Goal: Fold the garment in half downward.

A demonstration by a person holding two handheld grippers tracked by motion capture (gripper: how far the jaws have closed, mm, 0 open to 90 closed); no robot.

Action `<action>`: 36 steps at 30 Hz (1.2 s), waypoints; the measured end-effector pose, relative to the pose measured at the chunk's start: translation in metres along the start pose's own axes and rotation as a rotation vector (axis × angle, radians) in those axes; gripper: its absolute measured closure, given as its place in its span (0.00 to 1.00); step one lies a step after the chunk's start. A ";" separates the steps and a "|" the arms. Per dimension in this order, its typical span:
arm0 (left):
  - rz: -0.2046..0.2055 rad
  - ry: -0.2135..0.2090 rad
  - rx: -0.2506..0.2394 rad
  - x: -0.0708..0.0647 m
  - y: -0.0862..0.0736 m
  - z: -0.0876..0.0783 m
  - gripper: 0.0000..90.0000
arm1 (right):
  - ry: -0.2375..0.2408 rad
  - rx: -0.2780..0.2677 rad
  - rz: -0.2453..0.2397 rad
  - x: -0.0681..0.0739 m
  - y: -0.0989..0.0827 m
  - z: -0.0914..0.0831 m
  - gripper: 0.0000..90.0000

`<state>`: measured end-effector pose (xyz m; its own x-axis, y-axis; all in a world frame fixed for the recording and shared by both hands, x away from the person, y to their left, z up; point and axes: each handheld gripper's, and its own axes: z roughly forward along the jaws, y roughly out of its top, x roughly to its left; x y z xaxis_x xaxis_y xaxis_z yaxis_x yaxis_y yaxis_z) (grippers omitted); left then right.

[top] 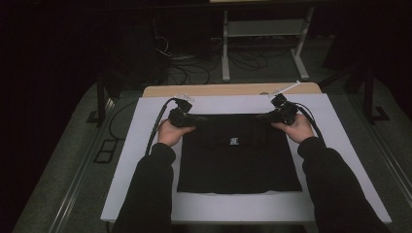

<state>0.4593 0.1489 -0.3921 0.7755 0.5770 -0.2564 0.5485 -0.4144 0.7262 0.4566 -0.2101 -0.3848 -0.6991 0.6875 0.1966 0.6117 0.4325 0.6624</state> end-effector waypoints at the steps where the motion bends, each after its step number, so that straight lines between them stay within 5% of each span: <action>1: 0.005 0.002 0.003 -0.001 0.001 -0.001 0.95 | 0.000 -0.002 -0.001 0.000 0.000 -0.002 0.94; 36: 0.053 0.020 -0.036 -0.033 0.017 -0.038 0.95 | -0.006 -0.054 -0.022 0.017 0.001 -0.046 0.94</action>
<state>0.4310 0.1498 -0.3469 0.7966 0.5688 -0.2044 0.4946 -0.4192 0.7613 0.4280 -0.2244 -0.3477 -0.7100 0.6815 0.1774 0.5749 0.4155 0.7049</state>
